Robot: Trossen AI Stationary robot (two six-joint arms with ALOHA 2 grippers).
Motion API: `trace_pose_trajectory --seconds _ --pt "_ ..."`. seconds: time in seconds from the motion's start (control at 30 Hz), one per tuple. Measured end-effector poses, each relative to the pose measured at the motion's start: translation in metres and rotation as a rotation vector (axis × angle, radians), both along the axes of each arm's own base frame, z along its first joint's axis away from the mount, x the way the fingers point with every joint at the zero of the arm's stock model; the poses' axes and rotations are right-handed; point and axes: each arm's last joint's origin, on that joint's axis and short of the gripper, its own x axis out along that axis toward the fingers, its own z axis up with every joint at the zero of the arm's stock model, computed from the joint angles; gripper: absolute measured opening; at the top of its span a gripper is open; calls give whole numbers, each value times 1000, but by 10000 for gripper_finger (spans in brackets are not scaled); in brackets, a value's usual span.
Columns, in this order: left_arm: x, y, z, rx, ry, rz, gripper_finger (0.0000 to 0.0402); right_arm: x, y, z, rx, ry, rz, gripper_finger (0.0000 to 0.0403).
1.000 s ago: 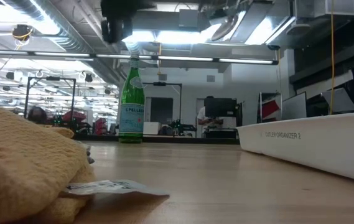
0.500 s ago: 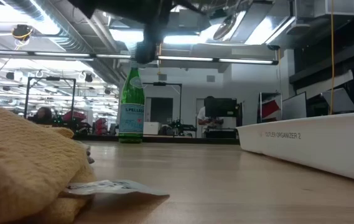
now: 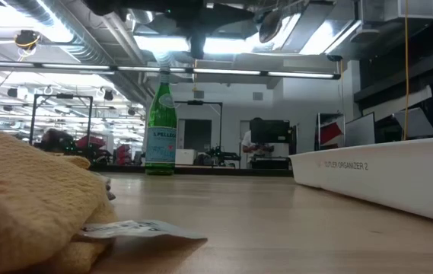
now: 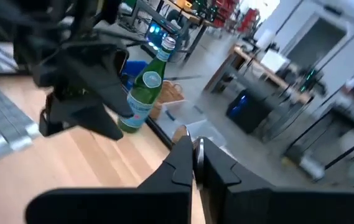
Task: Sort silverware
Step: Stack the silver spoon into the white utensil tray with the other silver spoons
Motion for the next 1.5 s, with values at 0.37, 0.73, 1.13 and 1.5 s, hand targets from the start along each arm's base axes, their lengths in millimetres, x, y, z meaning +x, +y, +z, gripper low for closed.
trace_pose_trajectory --seconds 0.37,0.73,1.13,1.5 --pt "17 -16 -14 -135 -86 73 137 11 7 -11 -180 219 66 11" --pt "56 -14 -29 -263 -322 59 137 12 8 -11 -202 269 93 12" --pt "62 -1 -18 -158 -314 103 137 12 8 -12 -195 296 109 12" --pt "66 1 -19 -108 -255 115 131 12 8 -12 -195 296 110 12"
